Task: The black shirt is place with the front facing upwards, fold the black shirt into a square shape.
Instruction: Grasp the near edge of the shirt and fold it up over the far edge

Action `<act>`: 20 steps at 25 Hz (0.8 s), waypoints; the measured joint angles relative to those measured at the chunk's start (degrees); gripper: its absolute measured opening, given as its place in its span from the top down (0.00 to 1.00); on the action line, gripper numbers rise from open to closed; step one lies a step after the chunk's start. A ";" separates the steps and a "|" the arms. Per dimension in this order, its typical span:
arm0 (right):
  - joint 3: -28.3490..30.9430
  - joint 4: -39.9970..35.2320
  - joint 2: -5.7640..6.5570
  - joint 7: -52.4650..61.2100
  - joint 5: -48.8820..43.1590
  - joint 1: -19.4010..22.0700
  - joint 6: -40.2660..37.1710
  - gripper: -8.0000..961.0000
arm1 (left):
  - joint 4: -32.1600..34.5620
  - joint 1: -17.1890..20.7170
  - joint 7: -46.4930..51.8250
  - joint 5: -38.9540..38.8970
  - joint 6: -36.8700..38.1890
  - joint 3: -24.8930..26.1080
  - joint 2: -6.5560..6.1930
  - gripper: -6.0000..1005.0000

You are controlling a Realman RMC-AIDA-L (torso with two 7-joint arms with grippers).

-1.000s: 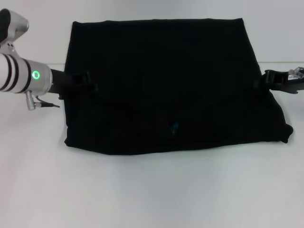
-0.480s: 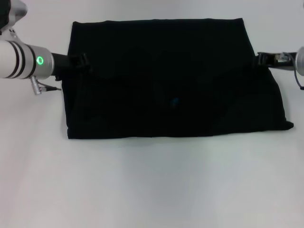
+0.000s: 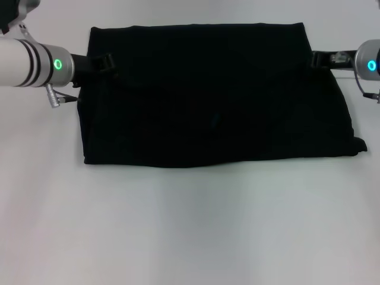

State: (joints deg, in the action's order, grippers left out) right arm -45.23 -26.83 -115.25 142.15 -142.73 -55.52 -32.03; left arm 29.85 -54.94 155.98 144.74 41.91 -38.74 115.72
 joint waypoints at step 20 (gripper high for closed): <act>-1.41 -5.91 1.00 0.59 0.56 2.08 -5.76 0.69 | 6.80 4.23 0.06 -5.23 1.49 -6.12 0.92 0.63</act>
State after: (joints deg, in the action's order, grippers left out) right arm -46.64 -32.73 -114.25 142.75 -142.17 -53.45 -37.79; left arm 36.65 -50.71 156.04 139.50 43.40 -44.86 116.65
